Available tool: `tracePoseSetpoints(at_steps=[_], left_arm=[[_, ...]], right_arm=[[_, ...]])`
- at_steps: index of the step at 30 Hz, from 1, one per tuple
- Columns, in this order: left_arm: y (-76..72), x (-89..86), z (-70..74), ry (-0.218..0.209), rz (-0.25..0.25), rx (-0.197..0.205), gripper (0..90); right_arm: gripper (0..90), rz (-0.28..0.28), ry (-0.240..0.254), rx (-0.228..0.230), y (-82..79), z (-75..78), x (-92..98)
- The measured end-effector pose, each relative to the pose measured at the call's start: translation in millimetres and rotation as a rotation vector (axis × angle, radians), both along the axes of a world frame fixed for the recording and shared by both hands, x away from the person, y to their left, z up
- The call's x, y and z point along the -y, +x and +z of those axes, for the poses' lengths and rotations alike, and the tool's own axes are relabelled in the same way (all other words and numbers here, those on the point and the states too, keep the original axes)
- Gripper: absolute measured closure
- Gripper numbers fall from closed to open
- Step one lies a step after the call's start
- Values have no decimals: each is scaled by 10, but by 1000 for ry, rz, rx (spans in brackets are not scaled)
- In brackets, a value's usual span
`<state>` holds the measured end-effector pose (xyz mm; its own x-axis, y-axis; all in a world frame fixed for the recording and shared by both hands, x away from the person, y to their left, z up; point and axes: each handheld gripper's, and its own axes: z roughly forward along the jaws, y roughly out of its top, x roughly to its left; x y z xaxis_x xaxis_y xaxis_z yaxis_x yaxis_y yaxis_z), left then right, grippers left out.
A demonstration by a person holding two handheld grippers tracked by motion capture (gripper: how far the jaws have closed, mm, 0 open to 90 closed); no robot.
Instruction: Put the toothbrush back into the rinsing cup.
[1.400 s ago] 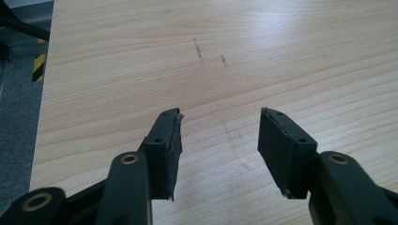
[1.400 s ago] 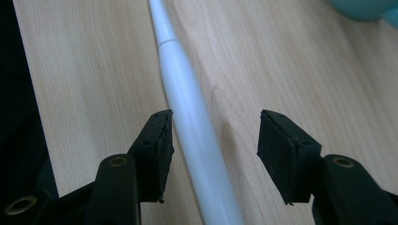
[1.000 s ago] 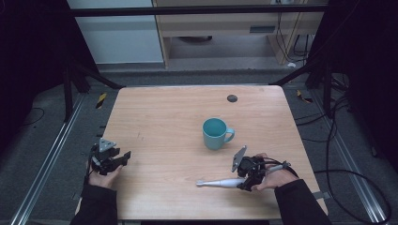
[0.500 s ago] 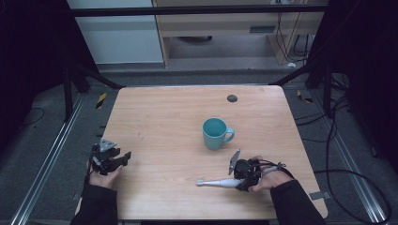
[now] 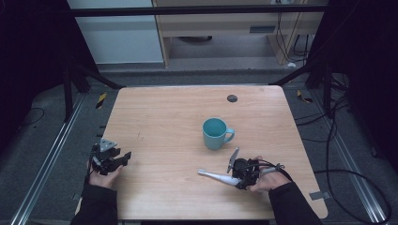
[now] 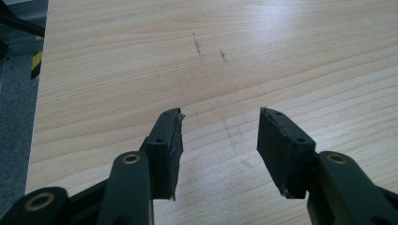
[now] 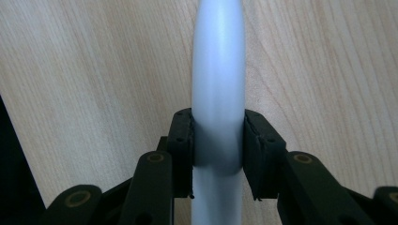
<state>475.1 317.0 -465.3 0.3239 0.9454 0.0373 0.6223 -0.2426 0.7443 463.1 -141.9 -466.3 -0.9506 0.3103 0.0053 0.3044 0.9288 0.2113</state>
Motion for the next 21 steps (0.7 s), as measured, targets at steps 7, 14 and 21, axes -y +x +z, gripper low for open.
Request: tracePoseSetpoints(at_steps=[7, 14, 21], left_arm=[[-2, 4, 4, 1, -1, 1, 502], [2, 9, -2, 3, -1, -2, 503], [5, 6, -8, 4, -1, -5, 505]], right_arm=[[665, -24, 93, 24, -26, 122, 58], [664, -70, 209, 80, -28, 268, 118], [664, -132, 356, 164, 20, 445, 202]])
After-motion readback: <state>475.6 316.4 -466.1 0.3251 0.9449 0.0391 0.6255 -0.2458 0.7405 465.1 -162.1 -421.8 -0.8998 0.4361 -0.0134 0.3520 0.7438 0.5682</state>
